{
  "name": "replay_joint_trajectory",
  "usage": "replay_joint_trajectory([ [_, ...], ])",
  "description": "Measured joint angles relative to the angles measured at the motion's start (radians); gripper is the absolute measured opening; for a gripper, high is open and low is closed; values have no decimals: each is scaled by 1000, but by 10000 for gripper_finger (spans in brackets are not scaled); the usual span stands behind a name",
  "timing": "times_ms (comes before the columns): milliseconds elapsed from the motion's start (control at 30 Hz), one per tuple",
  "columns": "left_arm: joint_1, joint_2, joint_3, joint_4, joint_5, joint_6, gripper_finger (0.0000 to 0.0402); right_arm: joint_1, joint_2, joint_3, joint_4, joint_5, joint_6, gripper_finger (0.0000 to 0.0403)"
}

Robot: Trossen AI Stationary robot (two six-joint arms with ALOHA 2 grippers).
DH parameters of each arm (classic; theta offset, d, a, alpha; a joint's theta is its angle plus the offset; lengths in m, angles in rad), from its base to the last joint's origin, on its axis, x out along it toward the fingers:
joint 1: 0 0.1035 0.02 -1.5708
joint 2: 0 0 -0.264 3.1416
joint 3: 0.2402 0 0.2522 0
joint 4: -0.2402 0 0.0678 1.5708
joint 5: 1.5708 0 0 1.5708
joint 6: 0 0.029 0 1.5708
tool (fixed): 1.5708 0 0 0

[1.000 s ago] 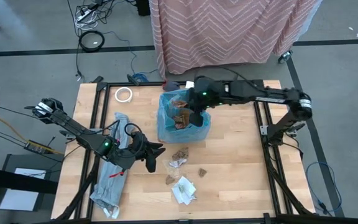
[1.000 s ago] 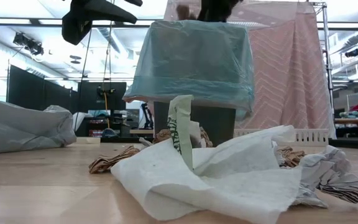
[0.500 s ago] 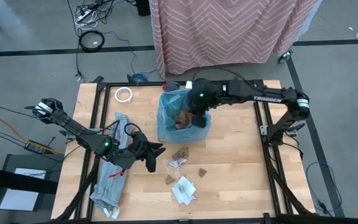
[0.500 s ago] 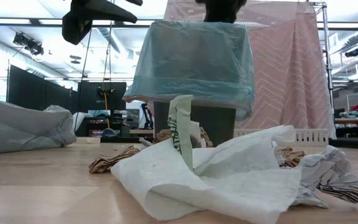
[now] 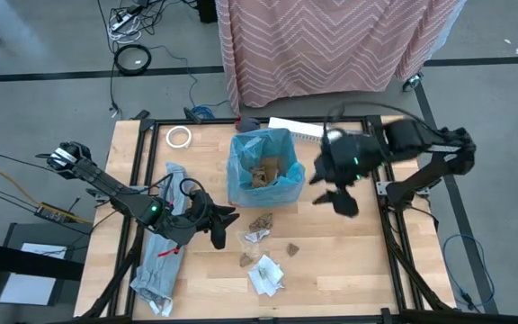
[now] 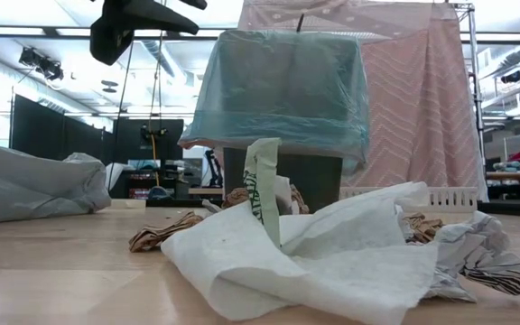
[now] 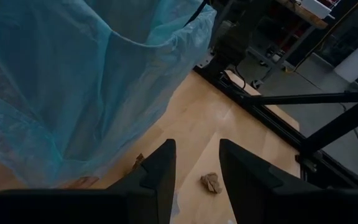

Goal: Place trash/remove bag and relplace
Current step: Put the brown napkin into the trash bin

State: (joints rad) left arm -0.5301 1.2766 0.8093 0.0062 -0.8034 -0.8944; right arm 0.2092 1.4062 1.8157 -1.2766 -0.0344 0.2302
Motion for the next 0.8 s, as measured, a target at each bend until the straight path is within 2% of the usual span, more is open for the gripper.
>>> replay_joint_trajectory([
  [167,0,0,0,-1,0,0,131,160,-57,-238,50,168,158,255],
  [300,0,0,0,-5,0,1,131,222,-100,-492,231,257,249,261],
  [467,0,0,0,-9,0,0,131,255,-133,-789,616,264,310,260],
  [600,0,0,0,-9,6,0,131,269,-124,-971,869,259,328,261],
  [733,0,0,0,-14,12,0,131,281,-80,-1078,1066,240,327,268],
  [800,0,0,0,-26,14,-1,131,285,-44,-1091,1101,222,325,272],
])
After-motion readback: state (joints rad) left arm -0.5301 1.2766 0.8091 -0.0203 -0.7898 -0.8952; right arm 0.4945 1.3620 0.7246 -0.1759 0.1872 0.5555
